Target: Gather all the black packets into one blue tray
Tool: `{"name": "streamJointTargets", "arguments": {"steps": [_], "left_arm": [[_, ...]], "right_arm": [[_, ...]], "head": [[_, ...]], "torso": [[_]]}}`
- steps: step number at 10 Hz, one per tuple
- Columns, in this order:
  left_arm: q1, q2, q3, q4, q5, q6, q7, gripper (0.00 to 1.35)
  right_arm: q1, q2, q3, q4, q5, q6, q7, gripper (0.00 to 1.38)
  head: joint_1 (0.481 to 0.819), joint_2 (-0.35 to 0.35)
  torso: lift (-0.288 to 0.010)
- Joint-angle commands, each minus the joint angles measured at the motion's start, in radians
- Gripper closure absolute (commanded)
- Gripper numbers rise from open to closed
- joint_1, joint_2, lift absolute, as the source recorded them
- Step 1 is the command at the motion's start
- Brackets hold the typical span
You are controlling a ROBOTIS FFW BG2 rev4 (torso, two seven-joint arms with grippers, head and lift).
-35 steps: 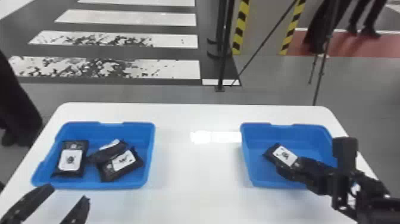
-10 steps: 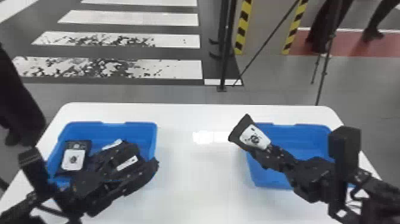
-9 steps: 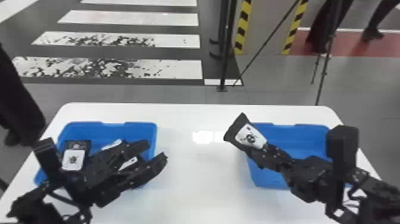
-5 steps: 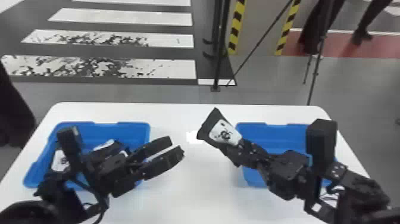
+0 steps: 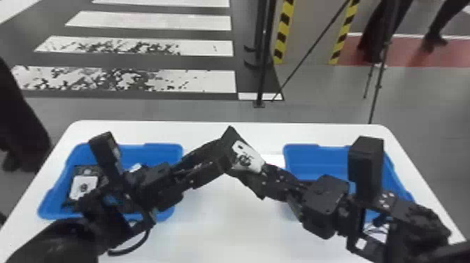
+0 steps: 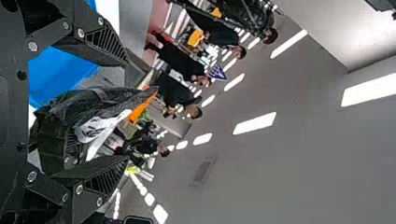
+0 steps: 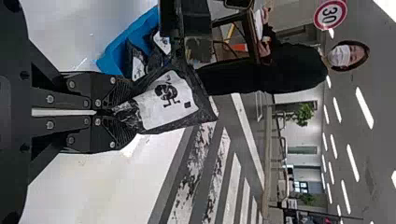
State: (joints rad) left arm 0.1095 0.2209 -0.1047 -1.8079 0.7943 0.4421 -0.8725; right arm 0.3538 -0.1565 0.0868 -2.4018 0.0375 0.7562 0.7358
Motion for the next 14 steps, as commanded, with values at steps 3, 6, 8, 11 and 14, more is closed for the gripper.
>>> {"name": "streamJointTargets", "arguments": {"steps": [3, 6, 8, 11, 14], "left_arm": [[-0.036, -0.005, -0.115, 0.084, 0.069, -0.16, 0.03, 1.18], [-0.036, -0.001, -0.119, 0.084, 0.041, -0.251, 0.04, 1.21], [-0.024, -0.001, -0.101, 0.084, 0.029, -0.278, 0.04, 1.21], [0.028, 0.006, 0.027, 0.084, -0.031, -0.332, 0.021, 1.21], [0.07, 0.015, 0.248, 0.084, -0.256, -0.341, 0.024, 1.21]], "right_arm": [[-0.008, -0.003, 0.039, -0.002, 0.0, 0.007, 0.01, 1.28], [-0.01, -0.003, 0.039, 0.005, -0.016, 0.01, 0.013, 1.28], [-0.005, 0.003, 0.019, 0.067, -0.101, 0.0, 0.013, 0.46], [0.039, 0.041, -0.121, 0.187, -0.243, -0.167, 0.007, 0.13], [0.122, 0.067, -0.189, 0.231, -0.311, -0.209, -0.033, 0.15]], "head": [[0.695, -0.048], [0.695, -0.046], [0.695, -0.034], [0.695, -0.003], [0.695, 0.027]], "torso": [[-0.11], [-0.11], [-0.11], [-0.11], [-0.11]]}}
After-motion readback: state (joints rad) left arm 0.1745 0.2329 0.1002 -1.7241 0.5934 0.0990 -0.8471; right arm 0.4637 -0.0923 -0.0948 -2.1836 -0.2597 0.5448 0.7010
